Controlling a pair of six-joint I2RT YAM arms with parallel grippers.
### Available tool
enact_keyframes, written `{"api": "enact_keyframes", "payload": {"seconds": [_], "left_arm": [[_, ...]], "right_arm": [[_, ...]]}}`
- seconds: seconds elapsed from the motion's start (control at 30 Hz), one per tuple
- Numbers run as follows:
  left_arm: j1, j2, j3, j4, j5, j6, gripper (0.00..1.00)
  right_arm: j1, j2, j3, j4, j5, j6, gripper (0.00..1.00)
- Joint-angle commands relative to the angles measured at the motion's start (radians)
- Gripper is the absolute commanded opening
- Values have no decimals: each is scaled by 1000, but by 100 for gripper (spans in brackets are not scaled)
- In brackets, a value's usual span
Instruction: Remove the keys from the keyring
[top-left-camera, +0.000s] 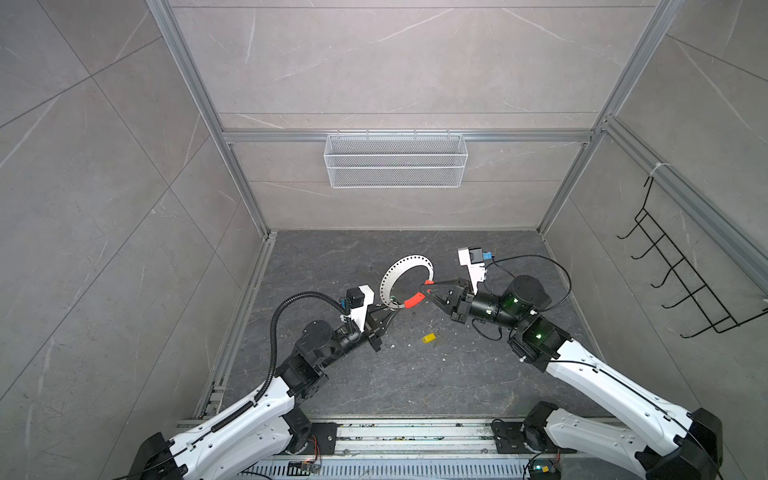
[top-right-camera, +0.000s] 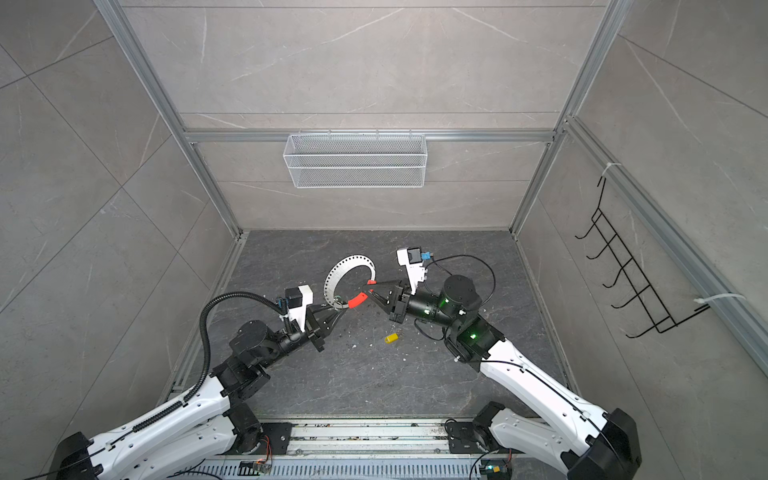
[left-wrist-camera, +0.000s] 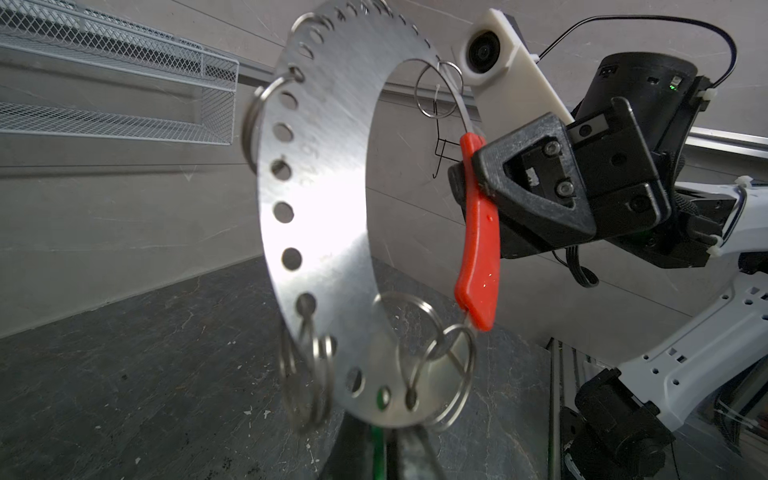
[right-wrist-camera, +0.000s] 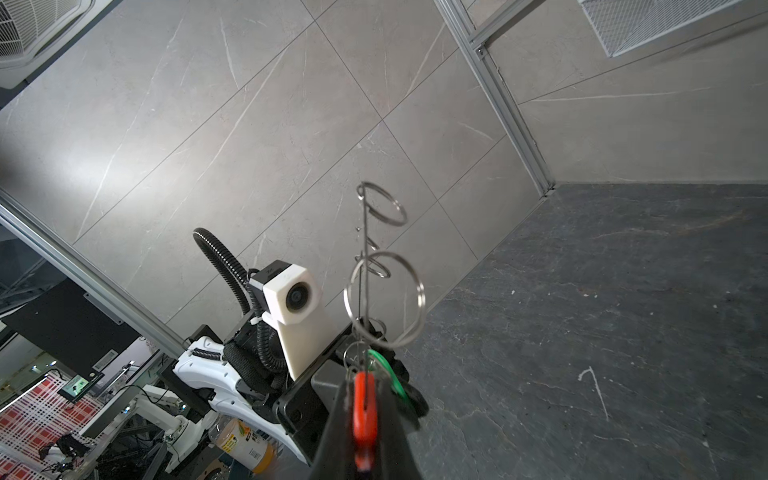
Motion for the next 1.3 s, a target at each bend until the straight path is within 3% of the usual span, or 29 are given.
{"api": "enact_keyframes", "payload": {"seconds": [0.0,0.23,0.37,0.47,0.63,0.83,0.93,1.13,1.27], "left_arm": [[-8,-27,32,22,5,-13,0],[-11,-37,34,-12,13,-44,0],[-12,-43,36,-28,1,-64,32],[-13,-59,34,-62,-6,-86,41],[-12,-115,35,-169,2,-140,44],[-12,-158,91,-353,-80,-146,45],[-11,-129,135,-373,-82,-164,48],[-11,-61,226,-513,-210,-210,47],[-11,-194,124,-399,-221,-202,44]], "right_arm": [[2,-21,36,-45,32,-45,0],[2,-23,53,-77,27,-68,0],[2,-20,57,-102,29,-85,0],[2,-25,78,-162,45,-116,0],[2,-39,123,-324,116,-201,0],[27,7,236,-559,245,-270,0],[100,51,315,-693,361,-359,0],[237,124,425,-842,628,-519,0],[419,92,444,-776,569,-648,0]]}}
